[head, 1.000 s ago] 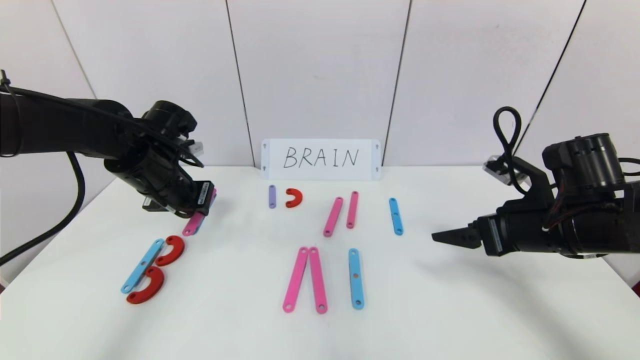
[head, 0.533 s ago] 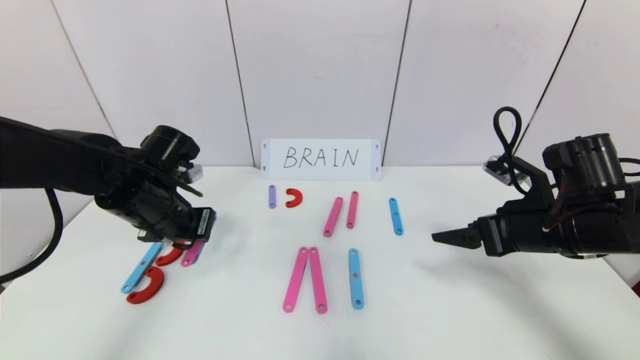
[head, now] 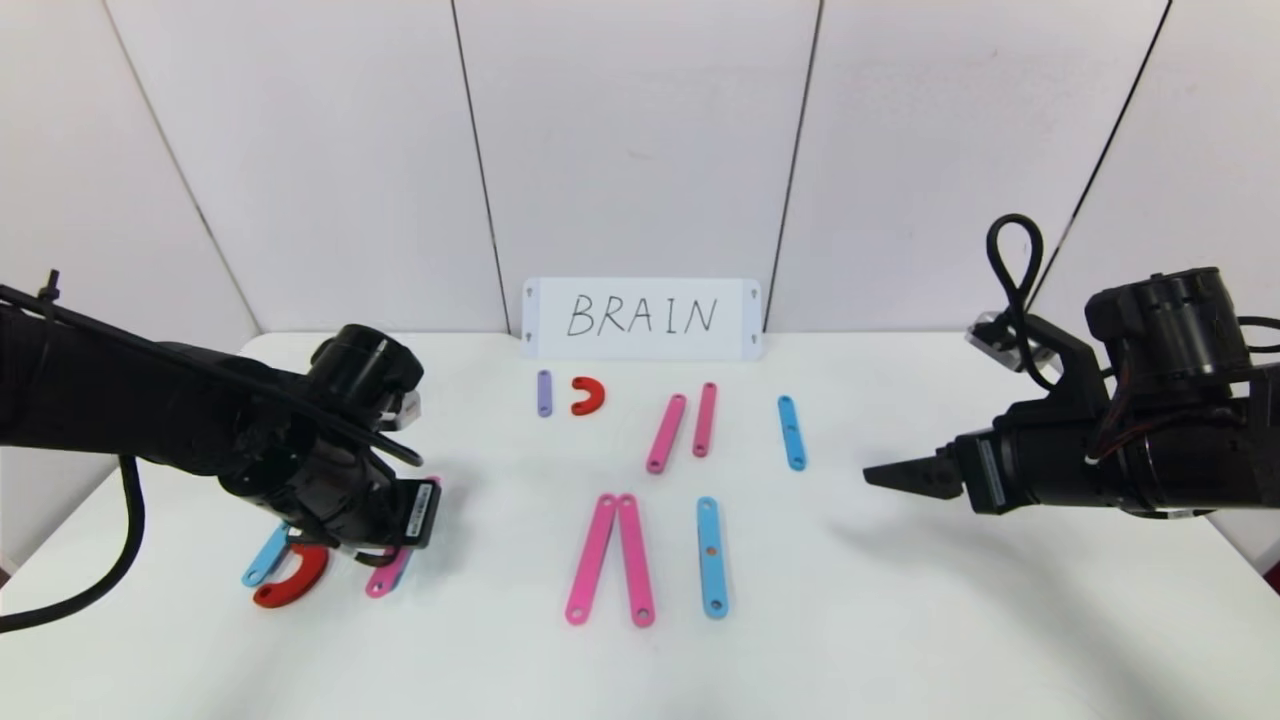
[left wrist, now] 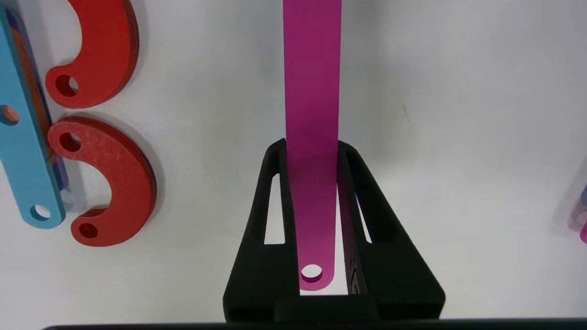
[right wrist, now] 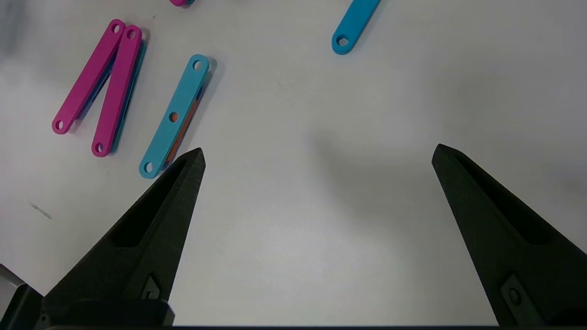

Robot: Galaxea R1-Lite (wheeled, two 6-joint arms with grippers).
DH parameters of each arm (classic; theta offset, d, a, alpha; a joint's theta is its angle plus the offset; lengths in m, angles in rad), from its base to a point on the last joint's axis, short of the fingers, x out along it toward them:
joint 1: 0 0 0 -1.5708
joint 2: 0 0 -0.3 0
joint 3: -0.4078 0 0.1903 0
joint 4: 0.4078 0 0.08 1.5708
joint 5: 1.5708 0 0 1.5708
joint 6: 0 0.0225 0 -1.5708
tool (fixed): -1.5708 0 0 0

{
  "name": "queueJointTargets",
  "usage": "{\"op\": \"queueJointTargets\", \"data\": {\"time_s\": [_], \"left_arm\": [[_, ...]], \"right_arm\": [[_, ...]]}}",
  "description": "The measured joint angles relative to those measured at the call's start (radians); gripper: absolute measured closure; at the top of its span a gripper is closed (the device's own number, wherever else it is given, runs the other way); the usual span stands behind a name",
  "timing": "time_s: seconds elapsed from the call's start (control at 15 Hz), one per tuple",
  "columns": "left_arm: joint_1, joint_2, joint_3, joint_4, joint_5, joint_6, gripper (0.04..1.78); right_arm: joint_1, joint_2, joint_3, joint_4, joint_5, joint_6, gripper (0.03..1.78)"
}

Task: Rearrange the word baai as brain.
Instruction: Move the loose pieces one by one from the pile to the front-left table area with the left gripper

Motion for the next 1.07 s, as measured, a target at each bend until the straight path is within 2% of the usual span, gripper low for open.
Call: {"op": "queueJointTargets", "data": {"time_s": [1.07], "left_arm": [[-0.023, 0.044, 0.018, -0.01, 0.034, -0.039, 1.52]], "right_arm": [[0.003, 0.003, 0.0, 0.001, -0.001, 0.0, 0.08]]}}
